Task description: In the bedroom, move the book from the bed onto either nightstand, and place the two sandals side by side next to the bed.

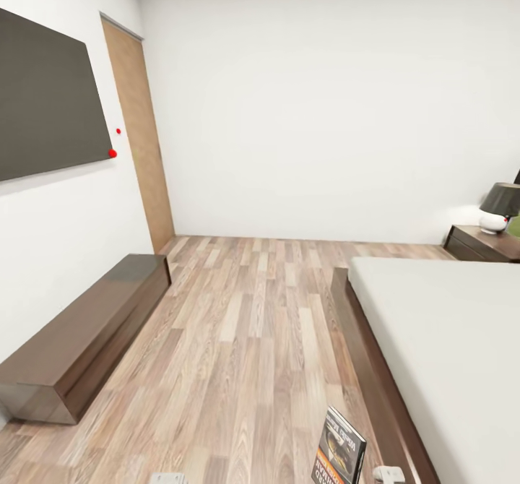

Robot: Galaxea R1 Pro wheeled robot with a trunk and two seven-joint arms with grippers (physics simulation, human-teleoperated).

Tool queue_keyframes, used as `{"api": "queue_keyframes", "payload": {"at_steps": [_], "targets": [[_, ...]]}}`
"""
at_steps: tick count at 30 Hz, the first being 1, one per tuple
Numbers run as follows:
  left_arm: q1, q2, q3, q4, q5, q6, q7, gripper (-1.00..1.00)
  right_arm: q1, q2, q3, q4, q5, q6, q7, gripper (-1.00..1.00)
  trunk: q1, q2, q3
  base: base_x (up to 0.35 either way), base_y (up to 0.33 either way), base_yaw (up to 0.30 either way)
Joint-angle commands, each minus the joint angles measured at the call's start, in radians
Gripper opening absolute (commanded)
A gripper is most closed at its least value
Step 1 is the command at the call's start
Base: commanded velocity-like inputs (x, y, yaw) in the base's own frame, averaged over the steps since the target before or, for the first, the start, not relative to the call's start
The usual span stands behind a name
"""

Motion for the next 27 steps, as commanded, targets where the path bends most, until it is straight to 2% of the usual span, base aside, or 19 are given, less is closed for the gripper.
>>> {"api": "queue_keyframes", "payload": {"at_steps": [1,15,27], "targets": [[0.000,0.000,0.009,-0.002,-0.009,0.006,-0.005,1.00,-0.001,-0.001,-0.011,0.004,0.009,-0.007,0.000,-1.00,0.001,-0.001,-0.001,0.281,0.000,-0.006],[0.000,0.000,0.009,-0.002,-0.009,0.006,-0.005,1.00,-0.001,-0.001,-0.012,0.004,0.009,-0.007,0.000,-1.00,0.001,-0.001,-0.001,0.267,0.000,-0.008],[0.000,0.000,0.009,-0.002,-0.009,0.006,-0.005,1.00,-0.001,-0.001,-0.011,0.004,0.009,-0.007,0.000,-1.00,0.001,-0.001,-0.001,0.229,0.000,-0.099]]}}
